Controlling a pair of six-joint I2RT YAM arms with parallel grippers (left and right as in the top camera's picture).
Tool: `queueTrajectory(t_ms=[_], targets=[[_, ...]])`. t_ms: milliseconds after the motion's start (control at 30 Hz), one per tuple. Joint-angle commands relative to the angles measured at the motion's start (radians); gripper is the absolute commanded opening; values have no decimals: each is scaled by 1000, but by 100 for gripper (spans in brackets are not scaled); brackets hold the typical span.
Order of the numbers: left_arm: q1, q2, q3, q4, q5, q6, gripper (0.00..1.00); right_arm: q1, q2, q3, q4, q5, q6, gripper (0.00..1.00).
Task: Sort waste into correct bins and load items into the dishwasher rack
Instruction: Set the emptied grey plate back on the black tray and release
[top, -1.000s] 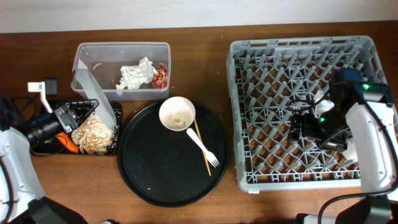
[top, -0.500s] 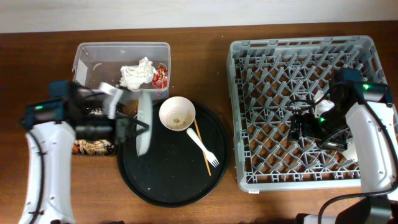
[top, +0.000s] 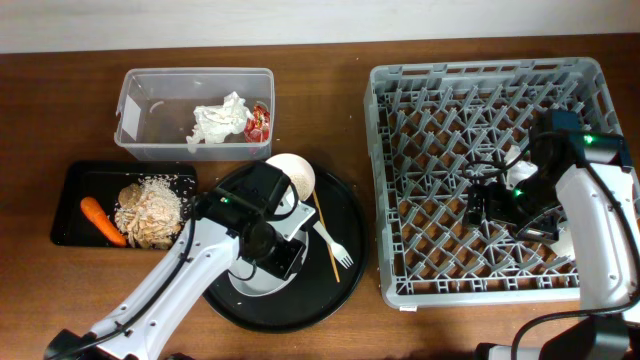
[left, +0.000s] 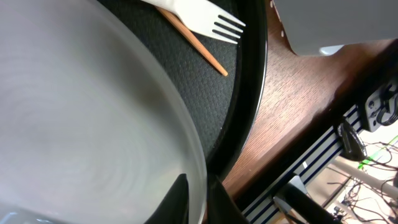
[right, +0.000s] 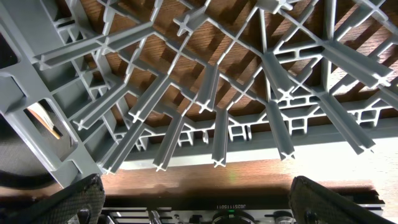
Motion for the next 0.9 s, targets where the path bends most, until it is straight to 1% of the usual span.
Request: queueTrajectory(t_ms=[0, 33, 100, 133, 167, 200, 233, 300, 333, 400, 467, 500, 533, 567, 633, 667, 700, 733, 767, 800, 833, 867], targets=[[-22, -2, -13, 0, -12, -14, 24, 6, -2, 2, -3, 9, -10, 99], [-26, -2, -13, -1, -9, -14, 27, 6, -2, 2, -3, 9, -10, 98], [-25, -3, -13, -5, -6, -14, 37, 6, -2, 2, -3, 9, -10, 98], [-25, -3, -9, -3, -6, -14, 38, 6, -2, 2, -3, 9, -10, 98], [-25, -3, 7, 5, -18, -14, 41, 6, -2, 2, -3, 9, -10, 98], [-25, -3, 42, 12, -58, -14, 49, 6, -2, 2, -3, 9, -10, 98], [-25, -3, 88, 23, -108, -14, 59, 6, -2, 2, -3, 9, -10, 98], [-25, -2, 175, 83, -210, -13, 95, 6, -2, 2, -3, 8, -10, 98], [-25, 0, 196, 158, -227, 19, 99, 6, -2, 2, -3, 8, -10, 98], [-25, 29, 196, 283, -214, 70, 99, 6, -2, 2, -4, 8, -10, 98], [-25, 98, 196, 382, -172, 128, 100, 6, -2, 2, -4, 8, -10, 98], [-25, 134, 196, 427, -171, 138, 98, 6, -2, 2, -3, 8, -10, 98], [-24, 175, 198, 479, -220, 137, 90, 6, -2, 2, -3, 8, -10, 98], [-26, 205, 198, 503, -286, 137, 90, 6, -2, 2, -2, 8, -10, 98], [-30, 264, 198, 511, -349, 137, 89, 6, -2, 2, 2, 8, -10, 98], [-30, 304, 198, 508, -355, 137, 84, 6, -2, 2, 3, 8, -10, 98], [-30, 335, 198, 507, -357, 135, 77, 6, -2, 2, 3, 8, -10, 98], [-30, 358, 198, 505, -356, 129, 71, 6, -2, 2, 3, 8, -10, 98], [-31, 379, 198, 499, -353, 129, 62, 6, -2, 2, 3, 8, -10, 98], [-34, 399, 198, 494, -353, 129, 55, 6, -2, 2, 3, 8, -10, 98], [-36, 408, 198, 489, -353, 129, 50, 6, -2, 2, 3, 8, -10, 98], [-37, 417, 198, 482, -354, 129, 41, 6, -2, 2, 3, 8, -10, 98]])
